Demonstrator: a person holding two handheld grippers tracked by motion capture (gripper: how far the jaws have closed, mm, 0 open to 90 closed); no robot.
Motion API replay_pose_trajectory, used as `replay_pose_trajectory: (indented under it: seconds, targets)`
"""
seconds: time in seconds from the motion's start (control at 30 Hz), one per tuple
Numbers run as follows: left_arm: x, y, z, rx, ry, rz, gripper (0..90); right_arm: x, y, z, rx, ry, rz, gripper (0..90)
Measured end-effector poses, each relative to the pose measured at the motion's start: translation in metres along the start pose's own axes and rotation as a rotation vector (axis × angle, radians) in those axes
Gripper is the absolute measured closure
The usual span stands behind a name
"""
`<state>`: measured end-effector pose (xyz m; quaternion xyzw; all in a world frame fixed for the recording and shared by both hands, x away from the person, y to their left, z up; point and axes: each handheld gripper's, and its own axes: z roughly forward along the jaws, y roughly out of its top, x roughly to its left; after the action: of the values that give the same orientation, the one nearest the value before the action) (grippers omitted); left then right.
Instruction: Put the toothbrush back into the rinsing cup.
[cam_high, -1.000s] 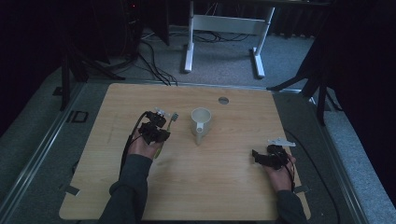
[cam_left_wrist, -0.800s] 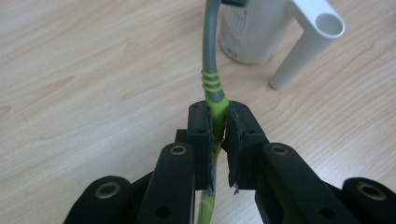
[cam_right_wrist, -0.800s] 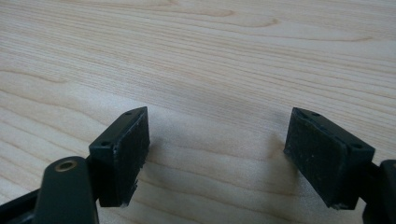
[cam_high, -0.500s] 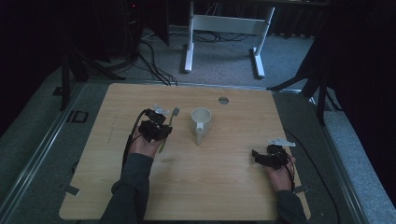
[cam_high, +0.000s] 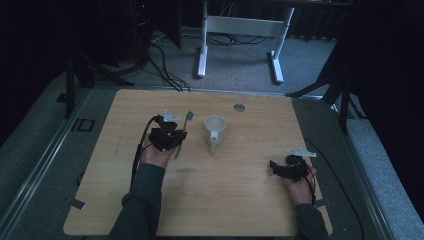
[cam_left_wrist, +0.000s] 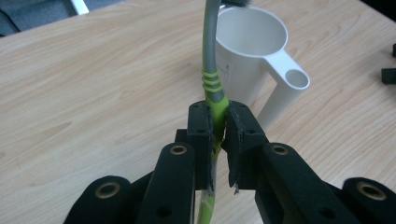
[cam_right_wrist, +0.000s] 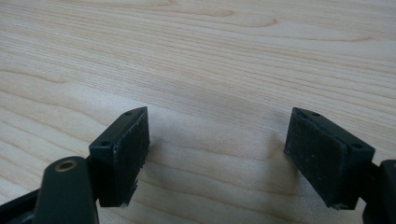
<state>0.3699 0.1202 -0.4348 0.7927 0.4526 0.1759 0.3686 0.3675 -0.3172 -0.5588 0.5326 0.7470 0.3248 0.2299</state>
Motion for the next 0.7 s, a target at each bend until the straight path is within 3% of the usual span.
replay_pose_trajectory:
  seconds: [0.5,0.7]
  targets:
    - [-0.0012,0.0011,-0.0007,-0.112,-0.034,-0.002,81.1,-0.0001,0.0,0.0001,-0.001,0.0,-0.001,21.5]
    - [-0.0004,0.0019,-0.0015,-0.144,-0.044,-0.02,81.1,-0.0001,0.0,0.0001,-0.001,0.0,-0.001,21.5]
